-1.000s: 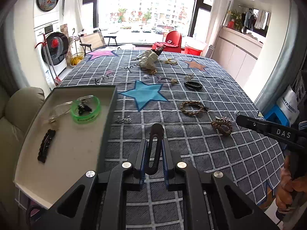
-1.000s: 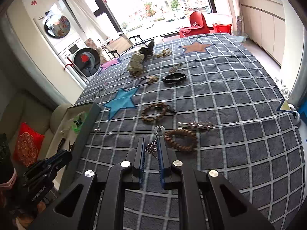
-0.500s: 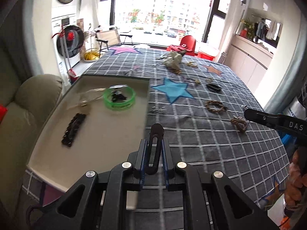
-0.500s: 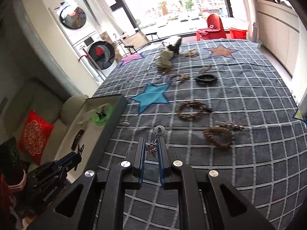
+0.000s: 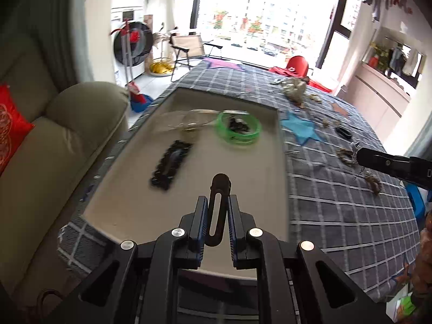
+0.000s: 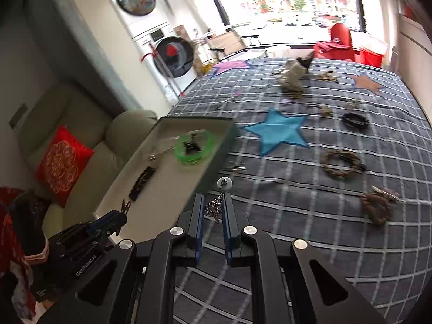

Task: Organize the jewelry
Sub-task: 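Carry dark snap clip with left tool and silver charm with right tool to box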

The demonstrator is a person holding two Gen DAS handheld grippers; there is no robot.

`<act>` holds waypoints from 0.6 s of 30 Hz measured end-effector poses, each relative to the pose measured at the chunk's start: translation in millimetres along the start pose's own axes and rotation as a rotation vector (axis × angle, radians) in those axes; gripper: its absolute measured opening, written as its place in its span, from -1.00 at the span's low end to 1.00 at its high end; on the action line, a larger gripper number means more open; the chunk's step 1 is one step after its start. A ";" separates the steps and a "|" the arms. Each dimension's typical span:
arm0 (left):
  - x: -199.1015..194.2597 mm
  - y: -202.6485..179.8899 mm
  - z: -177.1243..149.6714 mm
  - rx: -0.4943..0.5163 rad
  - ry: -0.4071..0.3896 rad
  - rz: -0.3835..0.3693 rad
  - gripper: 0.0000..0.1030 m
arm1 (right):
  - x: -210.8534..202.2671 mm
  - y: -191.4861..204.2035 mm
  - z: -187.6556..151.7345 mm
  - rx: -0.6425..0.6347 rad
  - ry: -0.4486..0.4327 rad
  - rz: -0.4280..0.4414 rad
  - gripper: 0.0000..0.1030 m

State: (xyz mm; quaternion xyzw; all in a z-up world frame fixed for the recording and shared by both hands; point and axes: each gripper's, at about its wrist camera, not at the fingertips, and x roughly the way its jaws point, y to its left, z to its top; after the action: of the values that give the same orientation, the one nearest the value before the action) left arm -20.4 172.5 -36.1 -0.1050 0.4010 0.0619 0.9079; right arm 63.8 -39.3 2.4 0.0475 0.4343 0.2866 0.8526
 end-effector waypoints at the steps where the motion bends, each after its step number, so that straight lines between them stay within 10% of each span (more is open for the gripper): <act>1: 1.0 5.9 -0.5 -0.007 0.003 0.009 -0.68 | 4.0 4.7 0.8 -0.010 0.008 0.005 -0.73; 18: 37.3 27.5 6.5 -0.033 0.075 0.024 -0.68 | 76.4 60.0 21.7 -0.115 0.125 0.076 -0.73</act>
State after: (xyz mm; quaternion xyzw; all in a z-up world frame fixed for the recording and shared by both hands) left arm 3.9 201.8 -63.4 -0.1173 0.4349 0.0752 0.8896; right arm 88.6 54.7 -18.8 -0.0031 0.4673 0.3456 0.8137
